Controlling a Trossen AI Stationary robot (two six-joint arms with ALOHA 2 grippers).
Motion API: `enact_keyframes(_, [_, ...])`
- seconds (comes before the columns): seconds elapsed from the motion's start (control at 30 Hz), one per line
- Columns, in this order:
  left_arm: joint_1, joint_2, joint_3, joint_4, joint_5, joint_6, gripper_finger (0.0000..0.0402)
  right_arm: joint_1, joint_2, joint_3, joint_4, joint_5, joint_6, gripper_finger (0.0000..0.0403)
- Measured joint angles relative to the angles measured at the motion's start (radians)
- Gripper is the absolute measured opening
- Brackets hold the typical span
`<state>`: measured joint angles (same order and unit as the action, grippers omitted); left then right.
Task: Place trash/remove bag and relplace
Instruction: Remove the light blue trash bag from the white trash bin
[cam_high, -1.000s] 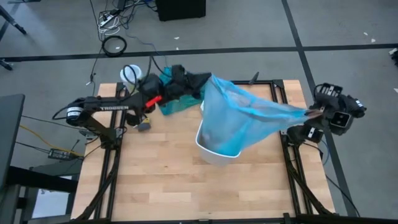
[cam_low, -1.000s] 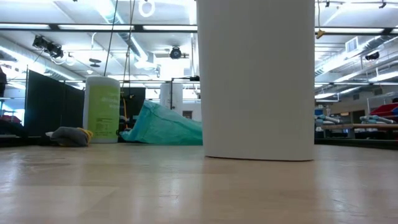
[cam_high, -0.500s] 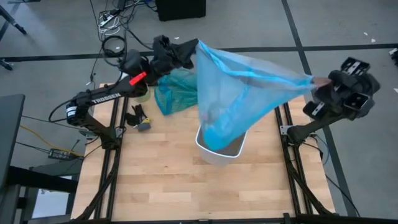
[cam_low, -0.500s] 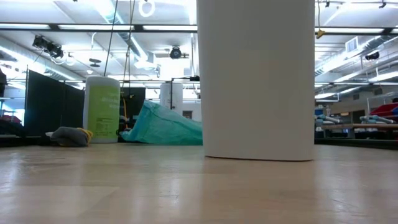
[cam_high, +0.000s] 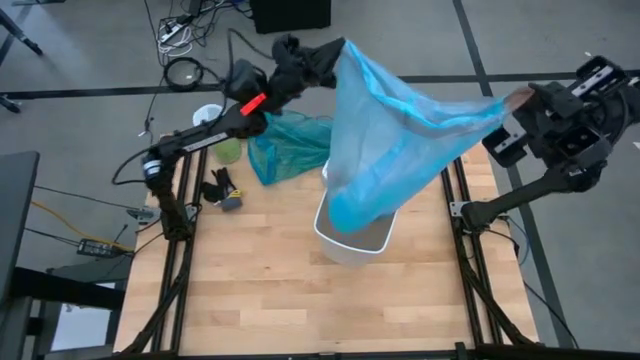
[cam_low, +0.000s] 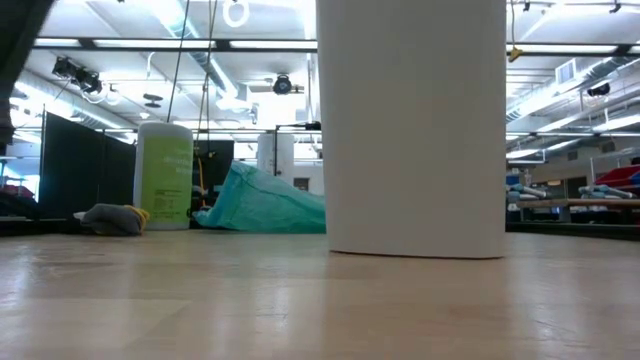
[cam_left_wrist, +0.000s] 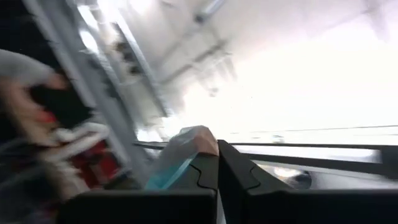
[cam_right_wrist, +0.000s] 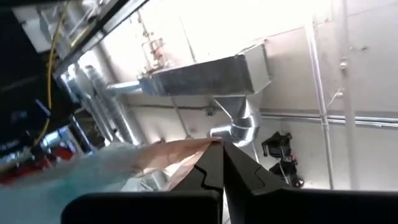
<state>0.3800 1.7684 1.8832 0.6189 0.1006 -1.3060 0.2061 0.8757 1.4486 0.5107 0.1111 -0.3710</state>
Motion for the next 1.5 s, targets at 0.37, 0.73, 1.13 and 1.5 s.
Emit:
enact_keyframes(0.37, [0.012, 0.217, 0.430, -0.060, 0.073, -0.064, 0.0007, -0.203, 0.164, 0.273, -0.211, 0.177, -0.064, 0.0000])
enact_keyframes(0.73, [0.052, 0.211, 0.474, 0.053, 0.027, -0.058, 0.0007, -0.460, 0.389, 0.559, -0.172, -0.047, -0.025, 0.0000])
enact_keyframes(1.13, [0.208, 0.234, 0.470, -0.267, 0.183, 0.065, 0.0007, -0.787, 0.650, 0.623, -0.538, -0.081, 0.398, 0.0000])
enact_keyframes(1.5, [0.287, 0.237, 0.470, -0.334, 0.423, 0.146, 0.0007, -0.784, 0.615, 0.623, -0.435, -0.090, 0.176, 0.0000])
